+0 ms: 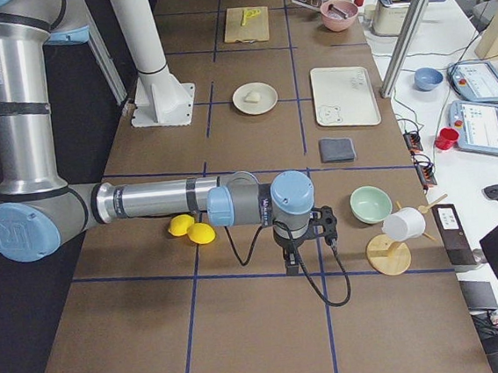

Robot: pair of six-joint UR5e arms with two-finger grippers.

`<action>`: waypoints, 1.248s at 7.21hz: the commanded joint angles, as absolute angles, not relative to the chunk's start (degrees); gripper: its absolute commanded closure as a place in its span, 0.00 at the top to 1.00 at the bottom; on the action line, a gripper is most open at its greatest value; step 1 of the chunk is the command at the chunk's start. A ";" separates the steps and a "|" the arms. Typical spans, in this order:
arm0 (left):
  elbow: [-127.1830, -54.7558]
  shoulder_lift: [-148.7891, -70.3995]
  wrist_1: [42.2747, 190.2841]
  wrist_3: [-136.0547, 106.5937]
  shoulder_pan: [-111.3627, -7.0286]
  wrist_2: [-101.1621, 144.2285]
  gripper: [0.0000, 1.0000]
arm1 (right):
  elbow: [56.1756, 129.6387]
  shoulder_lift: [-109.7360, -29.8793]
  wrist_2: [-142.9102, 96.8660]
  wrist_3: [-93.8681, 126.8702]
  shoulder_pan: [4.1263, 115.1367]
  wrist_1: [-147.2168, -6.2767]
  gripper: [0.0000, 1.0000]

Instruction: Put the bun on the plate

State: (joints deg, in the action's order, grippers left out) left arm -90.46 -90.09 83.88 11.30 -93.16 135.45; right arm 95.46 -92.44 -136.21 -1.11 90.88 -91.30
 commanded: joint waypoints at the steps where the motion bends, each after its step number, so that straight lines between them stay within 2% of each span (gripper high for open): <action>1: -90.79 -88.15 86.83 10.37 -94.48 135.79 1.00 | 95.54 -92.20 -136.14 -1.14 90.88 -91.23 1.00; 9: -90.79 -88.16 86.84 9.40 -94.48 135.79 1.00 | 95.54 -91.84 -135.70 -1.14 90.88 -91.14 1.00</action>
State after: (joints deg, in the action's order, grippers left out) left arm -90.78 -88.18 86.83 9.44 -94.48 135.84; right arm 95.55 -91.77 -135.67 -1.14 90.88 -91.21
